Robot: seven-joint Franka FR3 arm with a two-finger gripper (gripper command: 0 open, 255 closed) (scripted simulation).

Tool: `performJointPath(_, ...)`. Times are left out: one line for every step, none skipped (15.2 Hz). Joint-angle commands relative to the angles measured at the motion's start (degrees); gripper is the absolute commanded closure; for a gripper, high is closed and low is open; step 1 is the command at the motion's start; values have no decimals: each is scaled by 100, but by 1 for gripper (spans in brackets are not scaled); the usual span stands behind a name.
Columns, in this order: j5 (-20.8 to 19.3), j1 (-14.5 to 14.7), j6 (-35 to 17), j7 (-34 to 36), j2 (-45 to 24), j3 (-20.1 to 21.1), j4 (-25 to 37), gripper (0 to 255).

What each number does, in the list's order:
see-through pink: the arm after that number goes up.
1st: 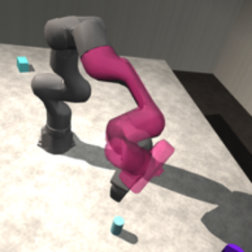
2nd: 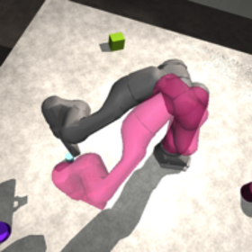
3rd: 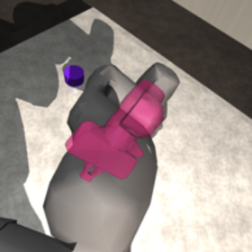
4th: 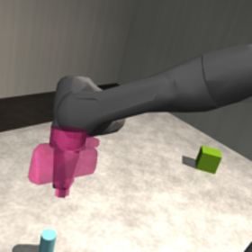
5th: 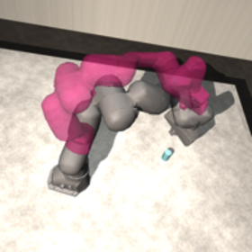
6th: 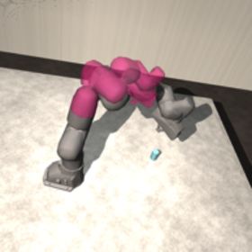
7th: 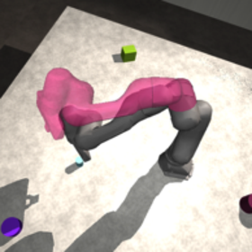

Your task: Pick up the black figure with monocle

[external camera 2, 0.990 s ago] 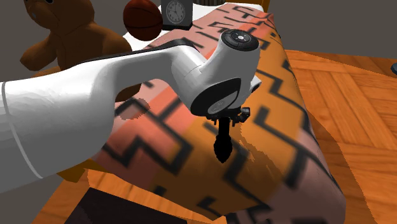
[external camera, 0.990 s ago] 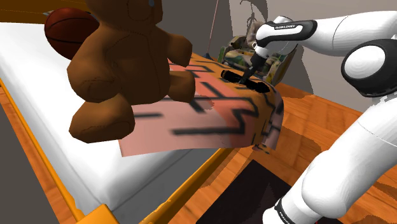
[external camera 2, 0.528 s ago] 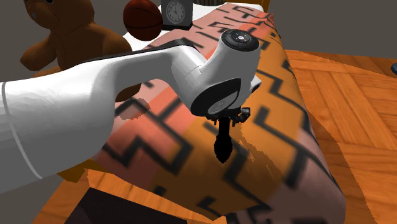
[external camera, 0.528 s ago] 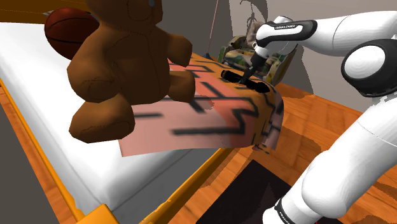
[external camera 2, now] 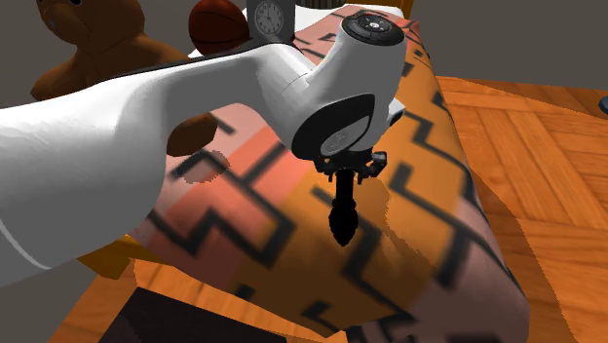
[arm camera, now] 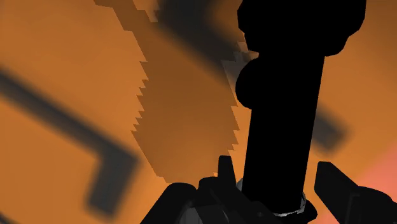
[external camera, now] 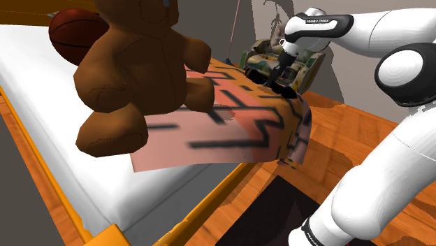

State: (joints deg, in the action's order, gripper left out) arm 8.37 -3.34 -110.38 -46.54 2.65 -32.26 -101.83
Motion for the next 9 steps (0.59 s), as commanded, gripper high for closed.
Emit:
performJointPath(-1,-5,173,14,-9,-7,183,255)
performJointPath(1,-6,251,21,-18,-9,269,255)
performJointPath(4,-8,329,28,-29,-11,357,255)
performJointPath(8,-10,409,35,-42,-14,447,255)
performJointPath(14,-12,488,40,-56,-17,538,255)
performJointPath(20,-14,569,45,-72,-21,632,255)
performJointPath(28,-17,650,50,-90,-26,728,255)
performJointPath(29,-18,661,50,-92,-26,741,255)
performJointPath(29,-18,661,50,-92,-26,742,255)
